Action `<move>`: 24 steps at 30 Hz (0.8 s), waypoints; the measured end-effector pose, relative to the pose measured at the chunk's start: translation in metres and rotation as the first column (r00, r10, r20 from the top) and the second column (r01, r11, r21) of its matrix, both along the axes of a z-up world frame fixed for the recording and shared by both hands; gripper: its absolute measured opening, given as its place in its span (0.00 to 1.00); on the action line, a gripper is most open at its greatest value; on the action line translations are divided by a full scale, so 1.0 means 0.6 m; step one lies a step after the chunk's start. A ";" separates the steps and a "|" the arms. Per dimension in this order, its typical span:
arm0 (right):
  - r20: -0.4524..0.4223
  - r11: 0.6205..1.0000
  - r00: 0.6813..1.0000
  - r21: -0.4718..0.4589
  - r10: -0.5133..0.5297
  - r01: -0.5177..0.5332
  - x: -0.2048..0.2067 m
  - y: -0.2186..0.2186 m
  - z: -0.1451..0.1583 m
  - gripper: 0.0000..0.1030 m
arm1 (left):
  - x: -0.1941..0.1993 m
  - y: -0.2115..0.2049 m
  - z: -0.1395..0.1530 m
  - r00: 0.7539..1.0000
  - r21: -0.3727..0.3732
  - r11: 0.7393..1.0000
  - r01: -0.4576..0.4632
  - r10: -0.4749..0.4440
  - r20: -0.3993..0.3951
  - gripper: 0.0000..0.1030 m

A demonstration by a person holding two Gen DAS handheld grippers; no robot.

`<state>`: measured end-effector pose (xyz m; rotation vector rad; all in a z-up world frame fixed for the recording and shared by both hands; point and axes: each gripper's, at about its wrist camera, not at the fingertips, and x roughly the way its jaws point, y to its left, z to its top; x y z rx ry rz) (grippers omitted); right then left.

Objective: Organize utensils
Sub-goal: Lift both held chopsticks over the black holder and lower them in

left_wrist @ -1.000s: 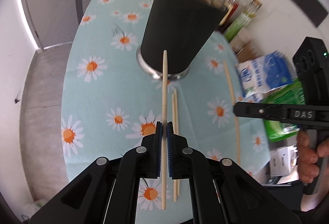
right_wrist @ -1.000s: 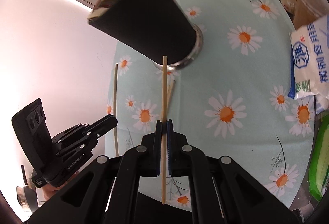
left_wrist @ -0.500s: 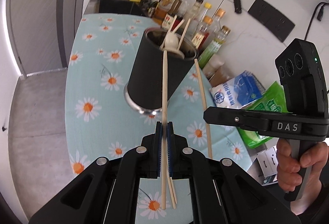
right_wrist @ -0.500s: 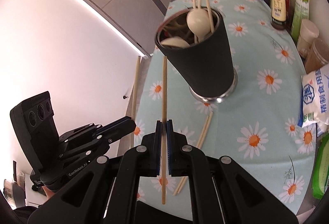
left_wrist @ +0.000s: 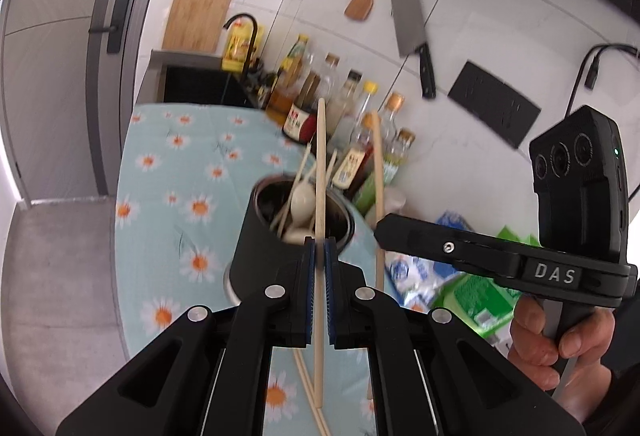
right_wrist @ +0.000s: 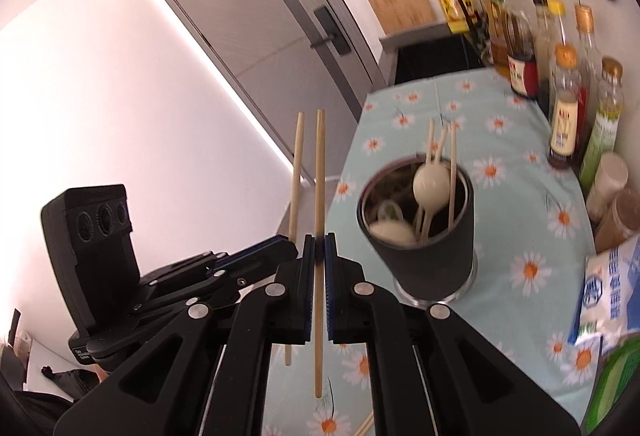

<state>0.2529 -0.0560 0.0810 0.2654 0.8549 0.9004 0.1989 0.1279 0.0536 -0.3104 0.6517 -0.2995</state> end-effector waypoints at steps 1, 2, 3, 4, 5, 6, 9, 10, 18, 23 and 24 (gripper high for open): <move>0.011 1.000 1.000 0.013 -0.008 0.008 0.006 -0.002 0.003 0.06 | 0.006 0.002 0.005 1.000 -0.008 1.000 0.001 -0.001 0.017 0.04; 0.022 0.999 1.000 0.028 -0.016 0.015 0.014 -0.005 0.007 0.06 | 0.012 0.004 0.008 0.999 -0.013 1.000 0.005 -0.005 0.031 0.04; 0.038 0.999 0.999 0.045 -0.030 0.028 0.022 -0.007 0.012 0.06 | 0.017 0.005 0.012 0.999 -0.015 1.000 0.009 -0.008 0.042 0.04; 0.048 0.998 0.998 0.054 -0.044 0.041 0.028 -0.010 0.017 0.06 | 0.024 0.004 0.016 0.998 -0.016 1.000 0.015 -0.014 0.061 0.04; 0.053 0.997 0.997 0.062 -0.052 0.049 0.037 -0.011 0.019 0.06 | 0.029 0.005 0.020 0.997 -0.020 1.000 0.019 -0.017 0.081 0.04; 0.057 0.996 0.997 0.073 -0.058 0.054 0.042 -0.013 0.021 0.06 | 0.034 0.005 0.024 0.995 -0.026 0.999 0.022 -0.020 0.101 0.04; 0.069 0.993 0.994 0.089 -0.087 0.080 0.062 -0.018 0.026 0.06 | 0.055 0.006 0.034 0.987 -0.042 0.999 0.028 -0.021 0.157 0.04; 0.075 0.992 0.993 0.095 -0.094 0.087 0.068 -0.021 0.029 0.06 | 0.060 0.006 0.036 0.985 -0.048 0.998 0.028 -0.019 0.170 0.04; 0.161 0.982 0.974 0.133 -0.157 0.136 0.100 -0.031 0.049 0.06 | 0.097 0.018 0.065 0.949 -0.087 0.996 0.015 0.013 0.315 0.04; 0.204 0.980 0.963 0.133 -0.174 0.149 0.116 -0.031 0.052 0.06 | 0.110 0.024 0.080 0.923 -0.098 0.995 0.008 0.030 0.384 0.04; 0.208 0.980 0.962 0.136 -0.174 0.148 0.119 -0.030 0.051 0.06 | 0.113 0.023 0.081 0.916 -0.088 0.996 0.006 0.029 0.399 0.04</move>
